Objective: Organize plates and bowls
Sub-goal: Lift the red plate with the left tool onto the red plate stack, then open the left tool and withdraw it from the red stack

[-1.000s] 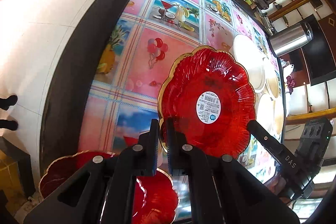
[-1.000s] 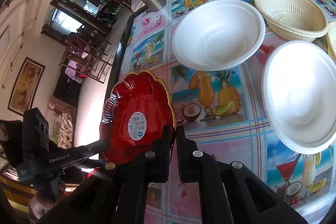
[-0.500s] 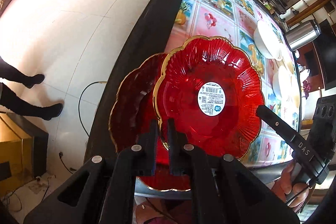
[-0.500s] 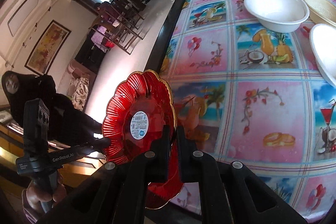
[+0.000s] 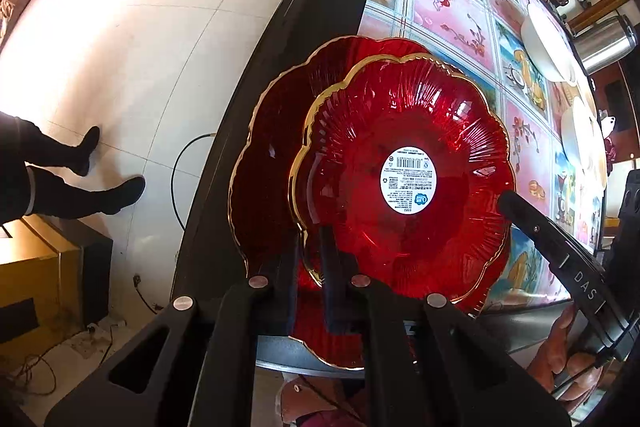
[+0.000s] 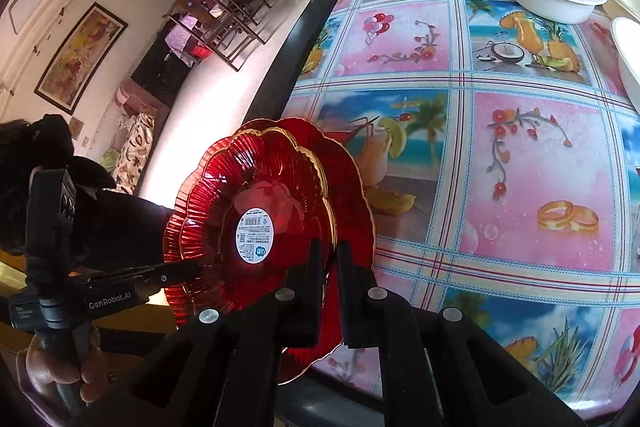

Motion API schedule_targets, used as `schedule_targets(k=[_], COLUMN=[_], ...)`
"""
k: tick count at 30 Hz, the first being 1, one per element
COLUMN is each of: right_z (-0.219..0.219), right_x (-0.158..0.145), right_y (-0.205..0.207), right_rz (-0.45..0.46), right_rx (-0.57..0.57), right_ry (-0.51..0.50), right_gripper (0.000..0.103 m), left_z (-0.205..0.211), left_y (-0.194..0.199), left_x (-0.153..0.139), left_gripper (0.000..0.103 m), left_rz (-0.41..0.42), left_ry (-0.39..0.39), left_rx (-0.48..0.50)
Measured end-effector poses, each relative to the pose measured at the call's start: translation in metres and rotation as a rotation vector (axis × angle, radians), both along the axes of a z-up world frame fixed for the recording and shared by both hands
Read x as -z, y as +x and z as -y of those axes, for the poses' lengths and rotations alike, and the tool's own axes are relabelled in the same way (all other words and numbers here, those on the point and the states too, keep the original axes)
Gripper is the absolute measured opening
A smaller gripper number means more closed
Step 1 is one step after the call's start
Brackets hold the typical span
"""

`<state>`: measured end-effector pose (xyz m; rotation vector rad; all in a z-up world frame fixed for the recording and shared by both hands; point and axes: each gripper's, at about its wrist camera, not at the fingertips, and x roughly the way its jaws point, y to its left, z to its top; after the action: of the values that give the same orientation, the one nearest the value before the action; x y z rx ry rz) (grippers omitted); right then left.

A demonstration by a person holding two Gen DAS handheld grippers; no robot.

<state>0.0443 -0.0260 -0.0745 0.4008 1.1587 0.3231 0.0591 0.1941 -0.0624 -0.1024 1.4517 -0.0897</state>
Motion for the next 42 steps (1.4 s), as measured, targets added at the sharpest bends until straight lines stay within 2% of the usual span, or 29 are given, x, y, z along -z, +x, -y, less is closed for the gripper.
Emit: schedule_targets(k=[3, 7, 14, 20, 21, 23, 24, 27, 28, 30, 31, 33, 35, 37, 39, 42], right_z=[-0.003, -0.011, -0.016, -0.025, -0.027, -0.033, -0.034, -0.035, -0.031, -0.014, -0.005, 0.019, 0.043, 0.069, 0.097, 0.144], right_x=[0.007, 0.002, 0.003, 0.008, 0.006, 0.001, -0.004, -0.033, -0.043, -0.059, -0.065, -0.072, -0.074, -0.073, -0.067, -0.058], right_y=[0.004, 0.002, -0.003, -0.001, -0.001, -0.004, -0.006, -0.018, -0.022, -0.029, -0.032, -0.036, -0.039, -0.042, -0.046, -0.055], right_rz=[-0.016, 0.015, 0.018, -0.009, -0.011, -0.011, 0.007, 0.138, 0.174, 0.234, 0.252, 0.277, 0.286, 0.276, 0.268, 0.249], right_rx=[-0.002, -0.019, -0.054, -0.088, -0.098, -0.139, -0.144, -0.155, -0.151, -0.124, -0.110, -0.058, -0.018, 0.023, 0.071, 0.158], right_ry=[-0.015, -0.053, -0.077, -0.108, -0.124, -0.134, -0.150, -0.277, -0.288, -0.253, -0.234, -0.213, -0.188, -0.171, -0.154, -0.135], right_gripper=[0.006, 0.007, 0.009, 0.011, 0.012, 0.029, 0.033, 0.047, 0.052, 0.053, 0.057, 0.058, 0.058, 0.058, 0.058, 0.058], left_z=[-0.002, -0.004, -0.001, -0.001, 0.000, 0.005, 0.008, 0.022, 0.029, 0.046, 0.056, 0.077, 0.101, 0.124, 0.146, 0.175], left_y=[0.002, -0.001, -0.007, -0.011, -0.011, -0.012, -0.013, -0.020, -0.022, -0.028, -0.031, -0.036, -0.040, -0.045, -0.046, -0.042], left_x=[0.005, 0.001, -0.020, -0.035, -0.036, -0.037, -0.039, -0.046, -0.050, -0.057, -0.060, -0.064, -0.068, -0.070, -0.068, -0.058], left_gripper=[0.008, 0.008, 0.008, 0.008, 0.008, 0.008, 0.008, 0.008, 0.008, 0.009, 0.012, 0.026, 0.049, 0.055, 0.055, 0.055], left_rz=[-0.018, -0.010, 0.060, 0.108, 0.112, 0.124, 0.133, 0.182, 0.205, 0.254, 0.276, 0.309, 0.353, 0.398, 0.416, 0.393], left_ry=[0.013, 0.028, 0.126, 0.085, 0.076, 0.055, 0.046, 0.039, 0.038, 0.025, 0.013, -0.029, -0.062, -0.070, -0.099, -0.180], left_rx=[0.002, 0.017, 0.059, 0.061, 0.062, 0.064, 0.068, 0.088, 0.097, 0.125, 0.139, 0.171, 0.199, 0.221, 0.239, 0.246])
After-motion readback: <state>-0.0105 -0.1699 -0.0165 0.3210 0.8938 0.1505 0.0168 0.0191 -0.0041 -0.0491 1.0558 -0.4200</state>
